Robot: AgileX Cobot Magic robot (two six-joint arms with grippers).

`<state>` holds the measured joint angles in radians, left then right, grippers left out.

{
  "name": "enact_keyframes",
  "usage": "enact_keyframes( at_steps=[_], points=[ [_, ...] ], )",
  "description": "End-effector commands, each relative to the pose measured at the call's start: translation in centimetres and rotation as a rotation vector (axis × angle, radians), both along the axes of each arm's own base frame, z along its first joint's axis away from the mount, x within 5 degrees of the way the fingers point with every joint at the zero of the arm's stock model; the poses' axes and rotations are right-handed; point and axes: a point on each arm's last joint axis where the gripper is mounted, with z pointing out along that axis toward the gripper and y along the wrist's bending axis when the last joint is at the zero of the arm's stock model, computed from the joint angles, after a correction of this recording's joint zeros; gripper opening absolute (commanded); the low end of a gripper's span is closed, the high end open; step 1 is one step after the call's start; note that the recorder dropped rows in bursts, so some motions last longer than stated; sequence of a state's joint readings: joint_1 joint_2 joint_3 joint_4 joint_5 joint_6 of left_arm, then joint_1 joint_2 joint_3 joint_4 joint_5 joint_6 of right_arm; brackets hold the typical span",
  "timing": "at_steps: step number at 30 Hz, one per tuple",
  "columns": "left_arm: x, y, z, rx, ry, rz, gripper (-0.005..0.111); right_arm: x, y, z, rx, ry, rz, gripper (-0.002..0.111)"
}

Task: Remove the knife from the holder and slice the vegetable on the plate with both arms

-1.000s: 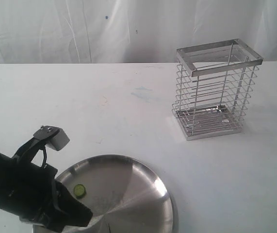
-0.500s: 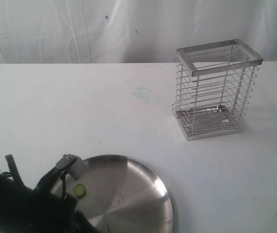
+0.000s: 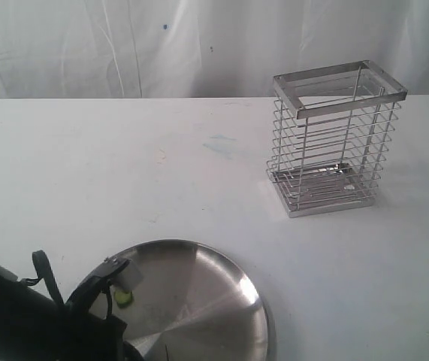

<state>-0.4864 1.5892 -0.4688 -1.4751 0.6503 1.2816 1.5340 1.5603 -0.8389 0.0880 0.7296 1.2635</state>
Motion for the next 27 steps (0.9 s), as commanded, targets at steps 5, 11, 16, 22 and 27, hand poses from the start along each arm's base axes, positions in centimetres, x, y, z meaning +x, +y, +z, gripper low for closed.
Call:
enact_keyframes(
  at_steps=[5, 11, 16, 22, 27],
  points=[
    [-0.2, -0.2, -1.0, 0.001, 0.059, -0.004, 0.000, 0.0, -0.1, -0.7, -0.041, -0.010, 0.022, 0.000],
    [-0.1, -0.1, -1.4, 0.014, 0.060, 0.007, 0.000, 0.1, -0.3, -1.6, -0.046, -0.017, 0.024, 0.000],
    [0.0, -0.1, -1.5, 0.021, 0.056, 0.015, 0.000, 0.0, -0.6, -2.0, -0.061, -0.007, 0.016, 0.000],
    [0.0, -0.4, -1.0, -0.042, 0.057, 0.015, 0.000, 0.0, -0.6, -2.2, -0.035, 0.000, 0.005, 0.000],
    [0.3, -0.6, -0.9, -0.070, 0.033, 0.034, 0.000, 0.0, -0.6, -2.2, -0.033, 0.000, 0.005, 0.000]
  ],
)
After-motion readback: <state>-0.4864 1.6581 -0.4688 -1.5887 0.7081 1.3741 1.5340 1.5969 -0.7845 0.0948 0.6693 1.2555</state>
